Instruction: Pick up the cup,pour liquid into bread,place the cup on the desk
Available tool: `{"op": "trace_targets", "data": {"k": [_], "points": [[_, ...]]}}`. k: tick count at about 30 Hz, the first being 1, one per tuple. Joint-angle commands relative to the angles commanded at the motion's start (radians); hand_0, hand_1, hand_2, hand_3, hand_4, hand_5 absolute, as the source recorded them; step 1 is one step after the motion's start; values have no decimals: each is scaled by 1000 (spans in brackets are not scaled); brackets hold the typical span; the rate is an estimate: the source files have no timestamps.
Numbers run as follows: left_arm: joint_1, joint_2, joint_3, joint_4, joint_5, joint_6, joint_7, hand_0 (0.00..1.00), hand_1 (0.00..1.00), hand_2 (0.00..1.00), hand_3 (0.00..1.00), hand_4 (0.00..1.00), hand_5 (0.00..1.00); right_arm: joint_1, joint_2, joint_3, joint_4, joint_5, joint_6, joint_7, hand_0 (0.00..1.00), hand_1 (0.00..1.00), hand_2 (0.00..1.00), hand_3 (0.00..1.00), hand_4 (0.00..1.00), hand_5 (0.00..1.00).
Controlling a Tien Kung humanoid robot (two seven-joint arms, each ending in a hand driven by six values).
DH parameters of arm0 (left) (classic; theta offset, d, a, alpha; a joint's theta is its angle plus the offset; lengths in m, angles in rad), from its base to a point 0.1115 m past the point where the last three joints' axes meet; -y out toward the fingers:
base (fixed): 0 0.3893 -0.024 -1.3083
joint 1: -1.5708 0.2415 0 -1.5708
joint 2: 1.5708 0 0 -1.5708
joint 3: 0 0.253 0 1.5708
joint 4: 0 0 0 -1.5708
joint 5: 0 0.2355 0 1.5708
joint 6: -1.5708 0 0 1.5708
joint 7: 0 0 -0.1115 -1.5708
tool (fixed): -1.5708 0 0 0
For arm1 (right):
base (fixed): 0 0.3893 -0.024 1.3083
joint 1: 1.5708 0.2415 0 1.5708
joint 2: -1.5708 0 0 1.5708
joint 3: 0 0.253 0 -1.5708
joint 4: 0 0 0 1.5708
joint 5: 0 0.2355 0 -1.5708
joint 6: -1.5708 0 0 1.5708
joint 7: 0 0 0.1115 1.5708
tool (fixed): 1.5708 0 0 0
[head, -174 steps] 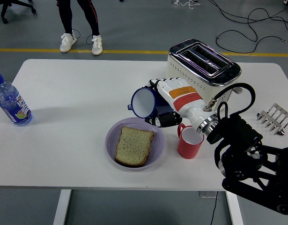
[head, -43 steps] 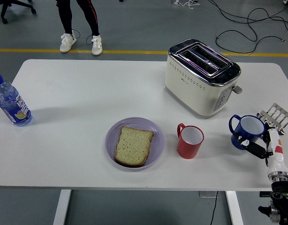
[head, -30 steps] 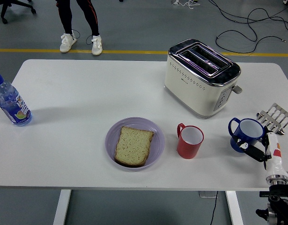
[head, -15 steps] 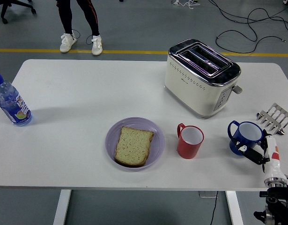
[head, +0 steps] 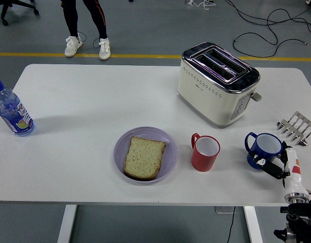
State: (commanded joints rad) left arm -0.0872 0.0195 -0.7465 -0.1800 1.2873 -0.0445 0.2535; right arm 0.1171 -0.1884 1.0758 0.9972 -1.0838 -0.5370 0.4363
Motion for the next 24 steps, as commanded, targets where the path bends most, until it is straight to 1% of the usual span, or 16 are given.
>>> {"op": "trace_targets", "data": {"k": [2,3,8,9,14,15,20,21,24], "points": [[0,0,-1,0,0,0,0,655,690,710,596,308,896,1,0,1,-1,-1,-1,0,611,534,690,762,690,30],[-1,0,-2,0,1,0,0,655,690,710,596,308,897,2,1,2,-2,-3,-1,0,623,547,711,783,717,41],[-3,-1,-1,0,0,1,-1,655,690,710,596,308,897,6,2,1,-6,-9,-1,0,623,547,711,783,717,41],[-3,-1,-1,0,0,1,-1,655,690,709,596,309,896,6,2,1,-7,-10,-1,-1,634,556,725,797,744,49],[-3,-1,0,0,0,1,-1,655,690,709,596,309,896,7,4,-2,-11,-18,-2,-7,634,556,725,797,744,49],[-3,-1,-1,0,1,1,-1,655,690,708,596,309,896,7,3,-3,-12,-19,-2,-9,643,563,736,806,770,48],[-5,0,3,0,-3,1,-1,655,690,708,596,309,896,8,5,1,-16,-37,2,-23,643,563,736,806,770,48],[-5,1,0,0,3,1,0,655,690,708,596,309,896,9,5,2,-18,-48,0,-27,657,574,765,838,887,2],[-6,1,-2,0,9,-1,1,655,690,708,596,309,896,9,7,7,-24,-74,-6,-32,657,574,765,838,887,2]]}}
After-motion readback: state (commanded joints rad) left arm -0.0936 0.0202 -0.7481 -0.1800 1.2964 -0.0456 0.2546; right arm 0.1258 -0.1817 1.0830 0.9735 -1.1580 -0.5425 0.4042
